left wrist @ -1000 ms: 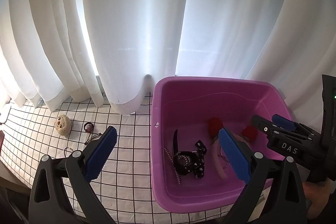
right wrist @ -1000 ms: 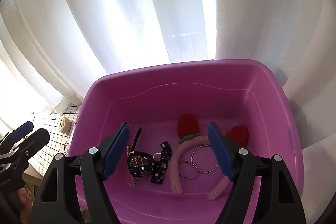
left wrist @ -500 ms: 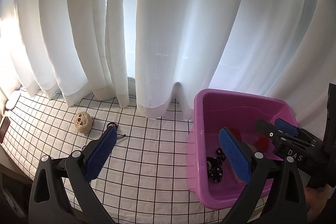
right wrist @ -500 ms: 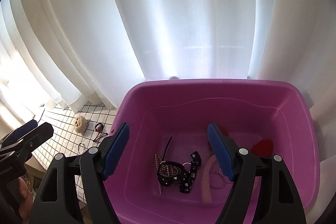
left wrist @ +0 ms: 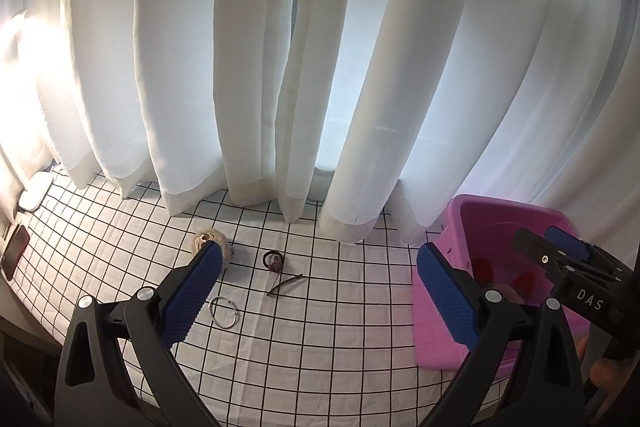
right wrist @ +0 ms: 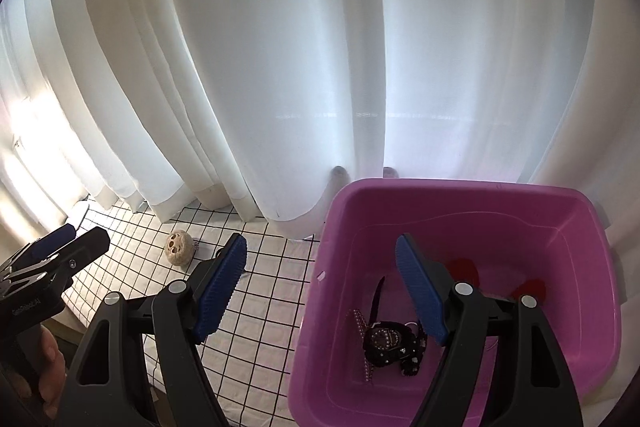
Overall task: Organize jewelry
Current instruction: 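Move both tools back from the tub over the remaining items on the table, then grasp the beige plush sloth ball with left tool while right tool grasps black hair clip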
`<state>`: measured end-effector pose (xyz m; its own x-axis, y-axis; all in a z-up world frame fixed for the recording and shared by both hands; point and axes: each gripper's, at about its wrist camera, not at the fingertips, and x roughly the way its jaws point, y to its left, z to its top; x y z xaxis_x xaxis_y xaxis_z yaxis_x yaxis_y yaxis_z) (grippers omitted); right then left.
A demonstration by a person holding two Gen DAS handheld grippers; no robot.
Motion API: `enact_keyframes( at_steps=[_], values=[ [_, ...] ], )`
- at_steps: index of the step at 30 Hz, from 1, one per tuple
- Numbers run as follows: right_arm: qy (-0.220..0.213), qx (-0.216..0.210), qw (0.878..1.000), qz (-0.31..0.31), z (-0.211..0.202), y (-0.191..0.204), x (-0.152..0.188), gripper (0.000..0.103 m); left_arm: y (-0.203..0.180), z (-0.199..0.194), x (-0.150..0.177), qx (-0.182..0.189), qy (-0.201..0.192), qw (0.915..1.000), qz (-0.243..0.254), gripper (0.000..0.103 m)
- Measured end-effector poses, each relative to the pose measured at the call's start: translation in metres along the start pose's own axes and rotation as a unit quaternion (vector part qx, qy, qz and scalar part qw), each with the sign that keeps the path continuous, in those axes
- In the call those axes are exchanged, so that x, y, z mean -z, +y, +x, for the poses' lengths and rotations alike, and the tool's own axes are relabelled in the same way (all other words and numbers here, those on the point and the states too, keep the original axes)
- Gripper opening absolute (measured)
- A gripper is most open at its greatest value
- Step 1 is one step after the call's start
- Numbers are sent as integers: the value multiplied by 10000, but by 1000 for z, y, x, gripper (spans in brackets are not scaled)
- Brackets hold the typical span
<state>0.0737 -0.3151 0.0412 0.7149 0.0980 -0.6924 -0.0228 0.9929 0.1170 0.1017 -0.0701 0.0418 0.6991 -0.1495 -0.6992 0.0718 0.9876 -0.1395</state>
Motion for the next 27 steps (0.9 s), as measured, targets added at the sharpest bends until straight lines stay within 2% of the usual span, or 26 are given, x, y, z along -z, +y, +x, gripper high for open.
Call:
enact_keyframes(
  at_steps=[6,17,22,27],
  values=[
    [58,-68,9998,-158,11,53,3,73,59,0,4,-141,36,9997,-177,96],
    [425,-237,9985,-233,52,134,26,73,182,11,25,-722,362,9957,-447,96],
    [589,-142,9981,-133,67,156,42,73,222,22,36,-899,524,9940,-332,96],
    [663,26,9977,110,78,168,59,73,244,40,42,-839,597,9945,-181,96]
  ],
)
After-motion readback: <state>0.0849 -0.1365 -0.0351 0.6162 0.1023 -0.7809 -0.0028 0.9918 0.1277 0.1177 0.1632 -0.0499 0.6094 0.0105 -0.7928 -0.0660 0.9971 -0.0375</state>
